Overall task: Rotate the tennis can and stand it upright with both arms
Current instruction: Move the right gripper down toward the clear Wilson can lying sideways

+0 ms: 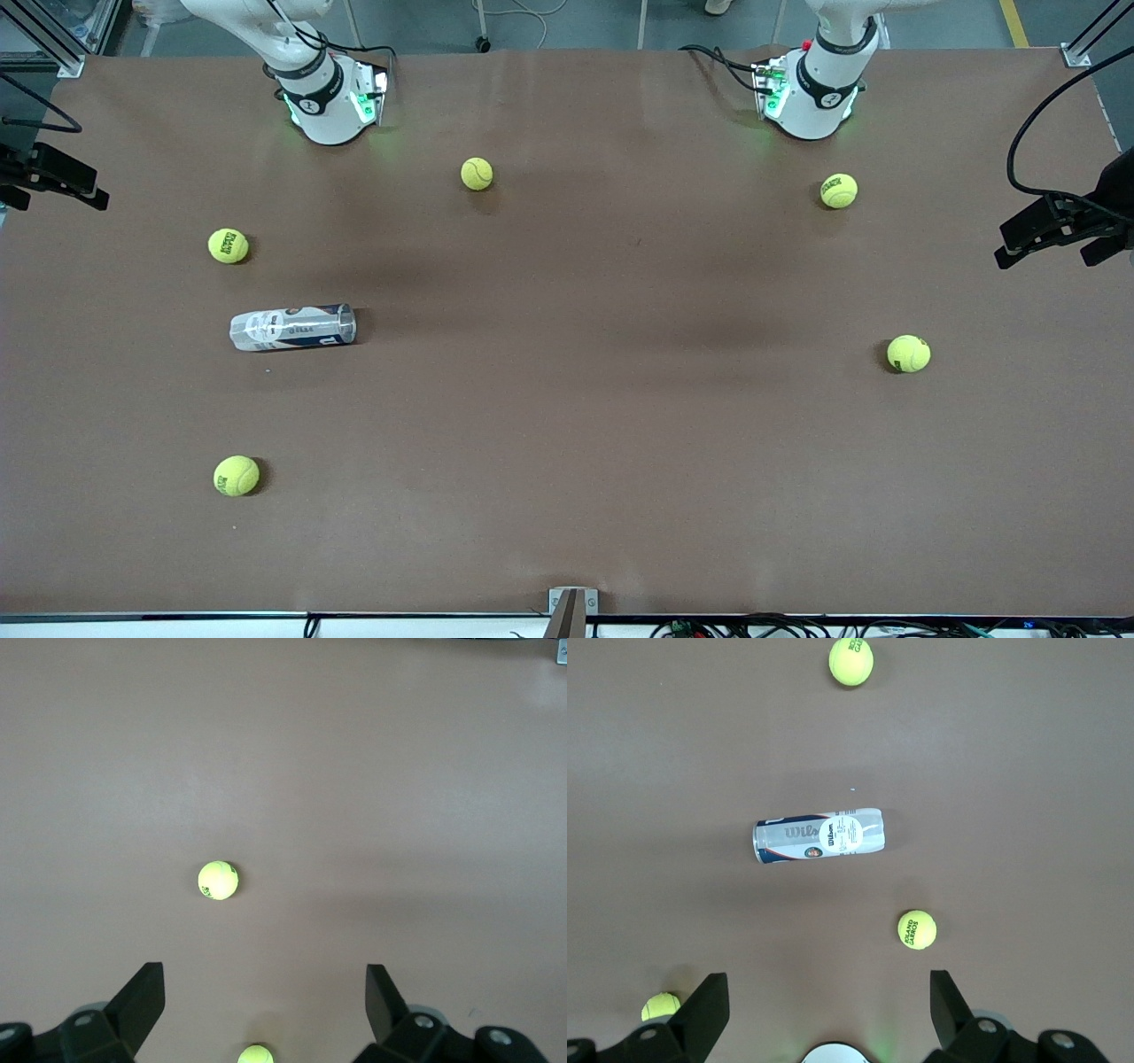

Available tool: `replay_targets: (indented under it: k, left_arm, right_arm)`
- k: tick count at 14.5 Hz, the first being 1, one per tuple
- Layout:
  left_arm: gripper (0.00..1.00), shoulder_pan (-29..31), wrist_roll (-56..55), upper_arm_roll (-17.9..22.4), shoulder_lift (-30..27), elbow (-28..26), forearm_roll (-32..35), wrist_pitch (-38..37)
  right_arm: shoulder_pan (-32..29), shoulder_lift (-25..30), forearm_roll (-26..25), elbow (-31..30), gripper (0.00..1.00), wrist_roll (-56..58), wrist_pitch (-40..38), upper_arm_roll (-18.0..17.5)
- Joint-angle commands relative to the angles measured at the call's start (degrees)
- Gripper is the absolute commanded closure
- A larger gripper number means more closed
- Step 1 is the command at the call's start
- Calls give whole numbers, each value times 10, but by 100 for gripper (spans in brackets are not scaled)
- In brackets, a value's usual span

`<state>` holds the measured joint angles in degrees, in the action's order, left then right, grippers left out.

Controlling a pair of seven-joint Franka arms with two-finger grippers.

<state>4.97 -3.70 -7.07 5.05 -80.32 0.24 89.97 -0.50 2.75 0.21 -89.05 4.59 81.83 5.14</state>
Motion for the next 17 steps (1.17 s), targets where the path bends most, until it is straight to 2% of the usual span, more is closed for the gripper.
replay_targets:
  k: [1,8,17]
  left_arm:
    - [0,4,11,0,-6,2,10,-4]
    - [0,6,5,0,-4,3,5,-4]
    - [0,7,10,0,-6,3,6,-4]
  right_arm:
    - [3,20,-2,-18,0,16,11,0]
    - [3,17,0,-4,0,16,2,0]
    - [-10,-18,-6,14,0,21,23,5]
